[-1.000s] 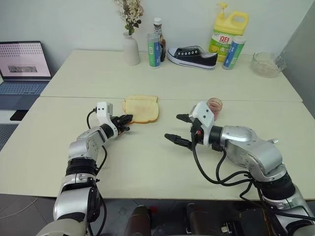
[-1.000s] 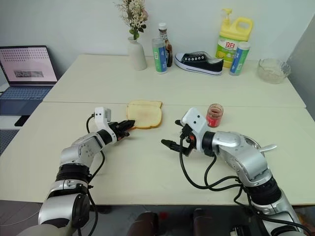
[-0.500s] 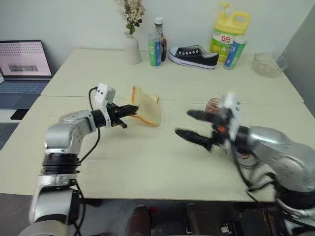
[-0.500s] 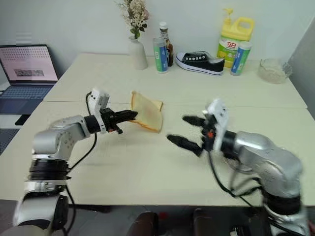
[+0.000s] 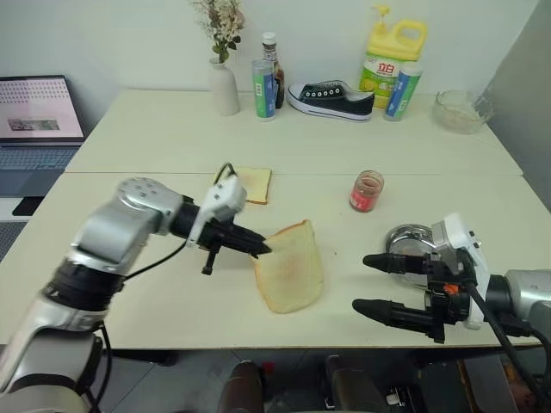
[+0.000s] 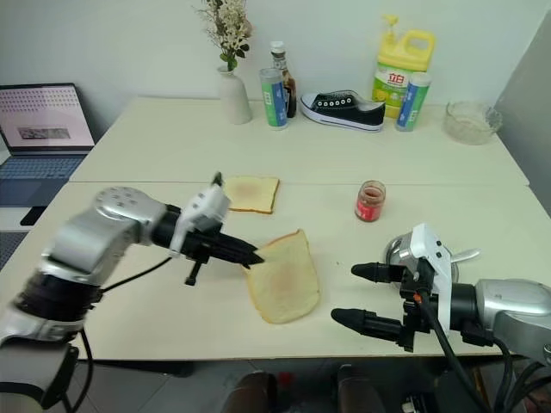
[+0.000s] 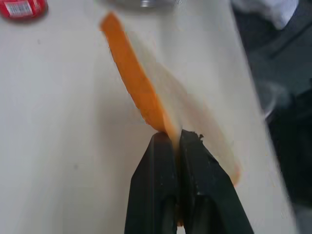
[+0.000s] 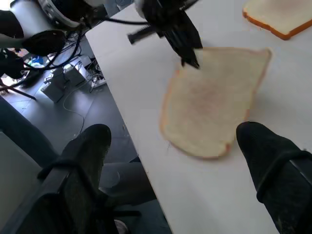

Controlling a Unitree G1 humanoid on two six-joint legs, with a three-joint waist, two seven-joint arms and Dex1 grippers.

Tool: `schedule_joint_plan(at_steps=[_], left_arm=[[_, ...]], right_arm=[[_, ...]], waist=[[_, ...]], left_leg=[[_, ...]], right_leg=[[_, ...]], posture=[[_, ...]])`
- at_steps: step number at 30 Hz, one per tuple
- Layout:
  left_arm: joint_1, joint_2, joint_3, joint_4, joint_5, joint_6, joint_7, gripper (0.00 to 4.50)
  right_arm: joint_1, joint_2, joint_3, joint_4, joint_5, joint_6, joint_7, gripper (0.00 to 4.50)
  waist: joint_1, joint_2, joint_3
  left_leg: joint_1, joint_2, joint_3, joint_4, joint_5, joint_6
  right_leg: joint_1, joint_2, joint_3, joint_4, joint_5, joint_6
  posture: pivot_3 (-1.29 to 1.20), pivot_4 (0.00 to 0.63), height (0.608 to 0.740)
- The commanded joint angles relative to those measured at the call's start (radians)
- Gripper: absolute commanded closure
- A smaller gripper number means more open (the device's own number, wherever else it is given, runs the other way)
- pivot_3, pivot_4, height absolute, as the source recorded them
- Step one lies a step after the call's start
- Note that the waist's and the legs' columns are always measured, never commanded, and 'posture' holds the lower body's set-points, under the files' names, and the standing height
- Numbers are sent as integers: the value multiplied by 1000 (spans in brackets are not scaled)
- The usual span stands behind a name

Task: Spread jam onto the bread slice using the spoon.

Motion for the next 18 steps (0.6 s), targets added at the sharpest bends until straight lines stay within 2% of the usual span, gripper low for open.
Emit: schedule_joint_plan(at_steps=[1, 7, 11, 16, 17, 18], left_arm=[[-63, -107, -59, 163, 151, -226, 92, 4479], [-151, -255, -65, 416, 258, -428, 180, 4479], [-177, -291, -71, 515, 309, -511, 204, 4479], [-182, -323, -51, 549, 308, -510, 193, 4479], [-180, -322, -48, 548, 308, -504, 190, 4005], [-179, -321, -45, 548, 308, -499, 188, 3869]], right_arm=[[18, -15, 12, -31, 10, -48, -33, 0], [58, -35, 33, -18, -73, -99, -33, 0], [71, -43, 36, -16, -81, -121, -32, 0], [88, -45, 38, -3, -96, -138, -31, 0], [97, -46, 34, 1, -102, -141, -29, 0], [104, -46, 31, 4, -105, -143, -29, 0]], waist=[[3, 0, 0], [9, -1, 0], [6, -1, 0], [7, -1, 0], [8, -1, 0], [8, -1, 0]], left_leg=[[-2, 0, 0, 0, 0, 0], [-5, -1, -1, 2, 0, 0], [-4, 0, -1, 2, 0, 0], [-4, -1, -2, 2, 0, 0], [-4, -1, -1, 3, 0, 0], [-4, -1, -1, 3, 0, 0]], right_leg=[[-1, 0, 0, 0, 0, 0], [-2, 0, -1, -1, 1, 1], [-2, 0, -1, 0, 1, 1], [-1, 0, -1, 0, 1, 2], [-1, 0, -1, 0, 1, 2], [-1, 0, -1, 0, 1, 2]], posture=[[0, 150, 740], [0, 150, 740], [0, 150, 740], [0, 150, 740], [0, 150, 740], [0, 150, 740]])
